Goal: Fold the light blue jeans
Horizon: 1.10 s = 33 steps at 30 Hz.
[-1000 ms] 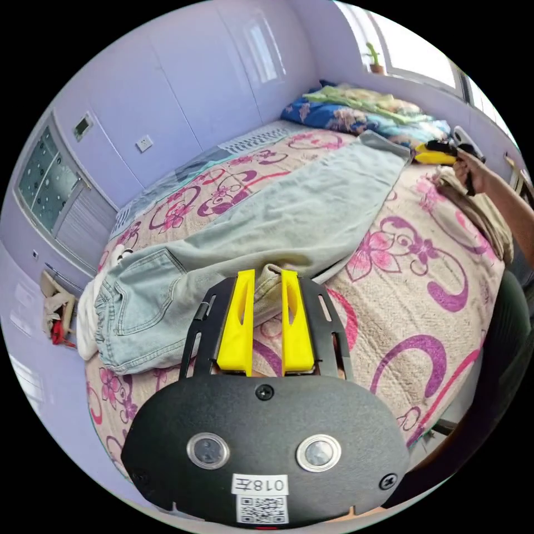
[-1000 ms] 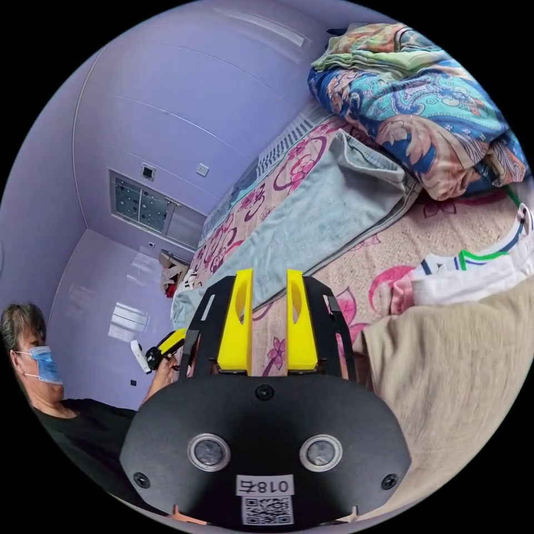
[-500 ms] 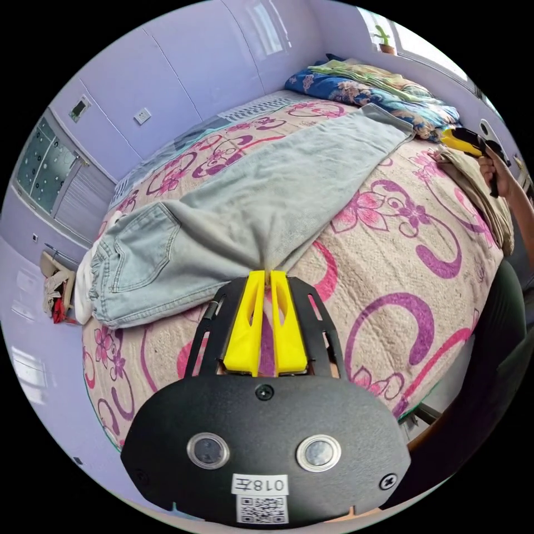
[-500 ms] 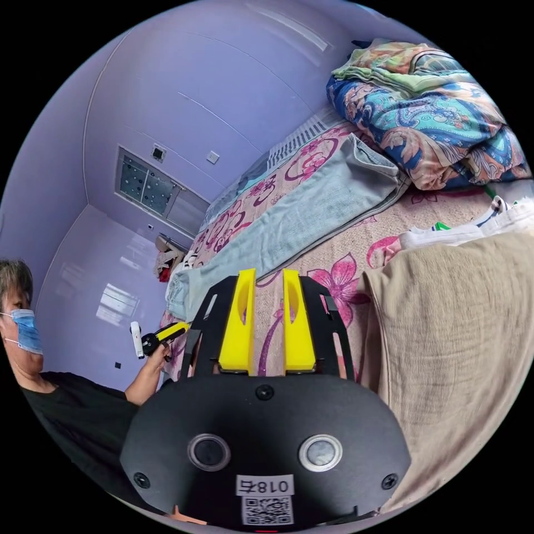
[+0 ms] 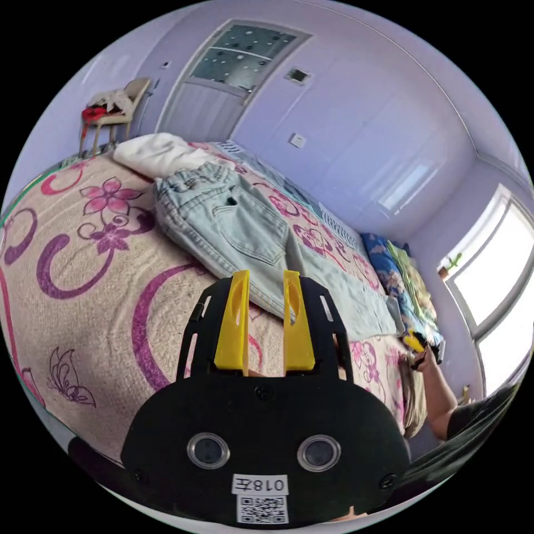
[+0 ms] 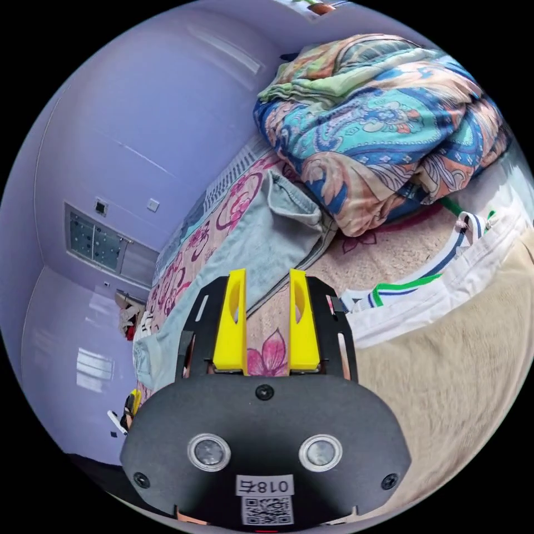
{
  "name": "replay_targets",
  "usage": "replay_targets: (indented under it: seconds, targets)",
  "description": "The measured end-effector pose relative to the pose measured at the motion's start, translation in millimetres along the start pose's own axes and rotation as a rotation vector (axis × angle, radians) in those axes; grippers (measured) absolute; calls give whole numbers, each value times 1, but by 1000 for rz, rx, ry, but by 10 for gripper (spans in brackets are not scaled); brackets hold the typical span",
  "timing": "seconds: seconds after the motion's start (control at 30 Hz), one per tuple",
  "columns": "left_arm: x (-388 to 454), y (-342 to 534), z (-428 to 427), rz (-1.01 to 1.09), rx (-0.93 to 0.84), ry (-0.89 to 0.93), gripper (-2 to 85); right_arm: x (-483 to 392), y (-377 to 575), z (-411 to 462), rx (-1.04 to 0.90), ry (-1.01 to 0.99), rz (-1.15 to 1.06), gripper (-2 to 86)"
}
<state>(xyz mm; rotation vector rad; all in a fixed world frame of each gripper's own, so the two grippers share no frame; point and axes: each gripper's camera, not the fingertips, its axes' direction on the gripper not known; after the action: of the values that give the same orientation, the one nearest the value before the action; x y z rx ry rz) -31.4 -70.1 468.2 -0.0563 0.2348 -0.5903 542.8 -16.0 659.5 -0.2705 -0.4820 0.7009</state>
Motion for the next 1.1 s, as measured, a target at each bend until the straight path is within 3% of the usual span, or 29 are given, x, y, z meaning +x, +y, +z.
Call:
replay_targets:
  seconds: [0.17, 0.27, 0.5, 0.63, 0.73, 0.83, 0.9, 0.97, 1.1]
  targets:
    - [-60, -12, 15, -189, -27, -6, 133, 42, -36, 34, -28, 13, 172, 111]
    - [-80, -18, 29, -231, -33, 29, 135, 47, -47, 40, -14, 14, 166, 102]
    - [-90, -34, 30, -208, 21, 29, 122, 42, -66, 46, -29, 32, 71, 116]
    - [-67, -37, -7, -133, 170, -42, 108, 50, -52, 18, 123, -57, 91, 82]
    - [-16, -54, -9, 37, 173, -55, 105, 54, -52, 21, 72, 36, 136, 110]
    - [63, -82, 37, 228, 60, 109, 107, 51, -59, 28, 67, -16, 94, 127]
    - [141, -97, 90, 359, -29, 275, 108, 49, -64, 30, 57, -6, 76, 115]
    - [201, -104, 139, 426, -101, 397, 109, 47, -63, 26, 82, -31, 34, 47]
    - [335, -103, 278, 530, -305, 559, 109, 39, -55, 15, 141, -68, -29, 25]
